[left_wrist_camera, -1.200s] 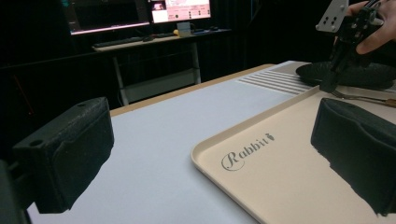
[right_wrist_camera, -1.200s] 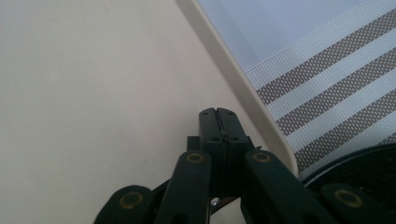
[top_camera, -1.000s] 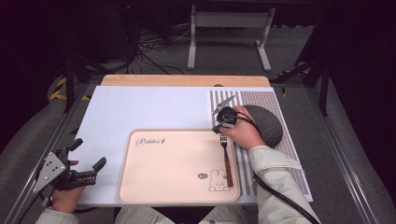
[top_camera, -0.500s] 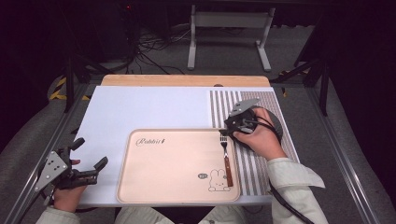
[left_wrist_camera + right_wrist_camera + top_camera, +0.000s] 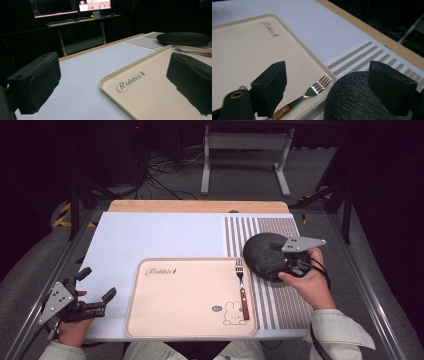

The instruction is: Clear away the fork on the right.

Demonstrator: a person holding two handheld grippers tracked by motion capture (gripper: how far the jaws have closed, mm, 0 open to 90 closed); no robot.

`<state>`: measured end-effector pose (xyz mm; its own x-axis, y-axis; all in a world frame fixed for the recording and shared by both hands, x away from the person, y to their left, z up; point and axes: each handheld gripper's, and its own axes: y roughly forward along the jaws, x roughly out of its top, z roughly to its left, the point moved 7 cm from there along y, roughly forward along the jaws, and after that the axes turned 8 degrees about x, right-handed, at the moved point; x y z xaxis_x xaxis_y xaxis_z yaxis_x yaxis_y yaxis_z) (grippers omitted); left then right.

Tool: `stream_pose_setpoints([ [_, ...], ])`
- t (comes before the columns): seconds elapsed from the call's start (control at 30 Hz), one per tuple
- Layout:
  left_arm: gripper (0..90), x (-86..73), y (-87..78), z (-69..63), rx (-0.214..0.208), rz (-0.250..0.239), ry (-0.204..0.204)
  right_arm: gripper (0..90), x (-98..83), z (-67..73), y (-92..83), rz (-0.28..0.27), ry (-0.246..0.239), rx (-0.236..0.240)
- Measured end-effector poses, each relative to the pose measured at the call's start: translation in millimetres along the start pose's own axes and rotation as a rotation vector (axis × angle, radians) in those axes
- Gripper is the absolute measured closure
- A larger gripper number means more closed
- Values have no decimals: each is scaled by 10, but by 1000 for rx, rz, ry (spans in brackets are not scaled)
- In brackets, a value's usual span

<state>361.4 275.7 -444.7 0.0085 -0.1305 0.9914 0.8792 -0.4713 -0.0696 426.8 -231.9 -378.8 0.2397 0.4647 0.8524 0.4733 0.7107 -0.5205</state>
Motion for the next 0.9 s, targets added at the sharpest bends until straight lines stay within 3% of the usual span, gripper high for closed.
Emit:
stream_pose_setpoints([
  [0.07, 0, -1, 0, 3, 1, 0, 1, 127, -24, -8, -42, -18, 0, -8],
  [0.13, 1, 1, 0, 3, 1, 1, 0, 100, -105, -13, -142, -77, 4, -13],
  [0.5, 1, 6, 3, -1, 4, -3, 4, 52, -496, -15, -471, -261, 11, -107],
  [0.73, 0, 5, -3, 7, 12, -7, -6, 46, -751, 7, -541, -328, 3, -133],
  [0.8, 1, 5, -5, 6, 10, -9, -7, 42, -863, 5, -519, -302, 6, -128],
  [0.9, 1, 2, -8, 12, 7, -10, -2, 42, -938, -8, -526, -312, 27, -144],
])
